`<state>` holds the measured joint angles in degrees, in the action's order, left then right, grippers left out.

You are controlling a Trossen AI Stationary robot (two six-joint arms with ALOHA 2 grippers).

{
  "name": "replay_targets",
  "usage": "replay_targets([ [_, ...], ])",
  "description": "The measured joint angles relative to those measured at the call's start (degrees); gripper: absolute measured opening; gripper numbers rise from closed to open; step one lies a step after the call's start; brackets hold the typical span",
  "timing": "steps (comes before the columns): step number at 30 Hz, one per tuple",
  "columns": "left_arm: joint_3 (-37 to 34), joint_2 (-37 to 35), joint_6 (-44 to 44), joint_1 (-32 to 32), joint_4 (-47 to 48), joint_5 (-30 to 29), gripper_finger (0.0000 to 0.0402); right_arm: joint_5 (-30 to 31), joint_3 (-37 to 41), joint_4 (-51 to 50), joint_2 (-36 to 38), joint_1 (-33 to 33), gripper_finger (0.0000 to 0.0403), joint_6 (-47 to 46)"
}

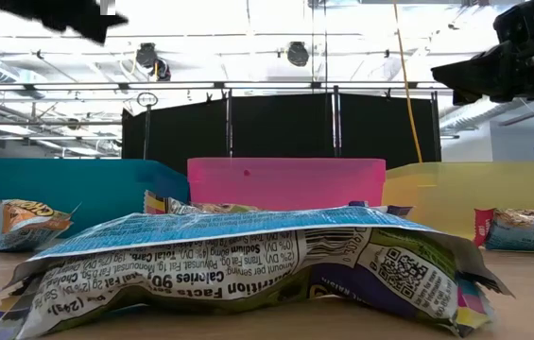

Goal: Pick and place Granola Bars by type
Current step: Put the red granola bar into the yellow bin

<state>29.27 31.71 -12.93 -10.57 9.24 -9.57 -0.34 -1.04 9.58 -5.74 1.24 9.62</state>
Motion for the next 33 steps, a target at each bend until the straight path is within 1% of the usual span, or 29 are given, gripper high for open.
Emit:
replay_targets([
  [3,-7.1,-3.4,-0.2,0.3,-5.6,3.3,0.0003,0.0,0.0,0.0,0.0,0.0,0.0000,0.0],
  [5,-11.1,-6.1,-0.1,0.3,-10.2,3.6,0.0003,0.0,0.0,0.0,0.0,0.0,0.0000,-0.1],
  [9,-17.7,-10.3,0.9,0.3,-16.7,3.6,0.0003,0.0,0.0,0.0,0.0,0.0,0.0000,-0.1],
  [14,-22.5,-13.6,3.0,0.3,-18.4,3.6,0.0002,0.0,0.0,0.0,0.0,0.0,0.0000,-0.1],
  [22,-28.4,-14.5,4.9,0.3,-25.1,3.4,0.0001,0.0,0.0,-0.1,0.0,0.0,0.0000,-0.9],
  [25,-28.7,-14.5,5.8,0.3,-25.0,1.9,0.0001,0.0,0.0,-0.3,0.0,0.0,0.0000,-1.2],
  [30,-28.7,-14.5,6.3,0.3,-25.8,1.7,0.0001,0.0,0.0,-0.3,0.0,0.0,0.0000,-0.8],
  [33,-28.7,-14.5,8.1,0.3,-25.5,0.2,0.0011,0.0,0.0,-0.3,0.0,0.0,0.0000,-0.1],
])
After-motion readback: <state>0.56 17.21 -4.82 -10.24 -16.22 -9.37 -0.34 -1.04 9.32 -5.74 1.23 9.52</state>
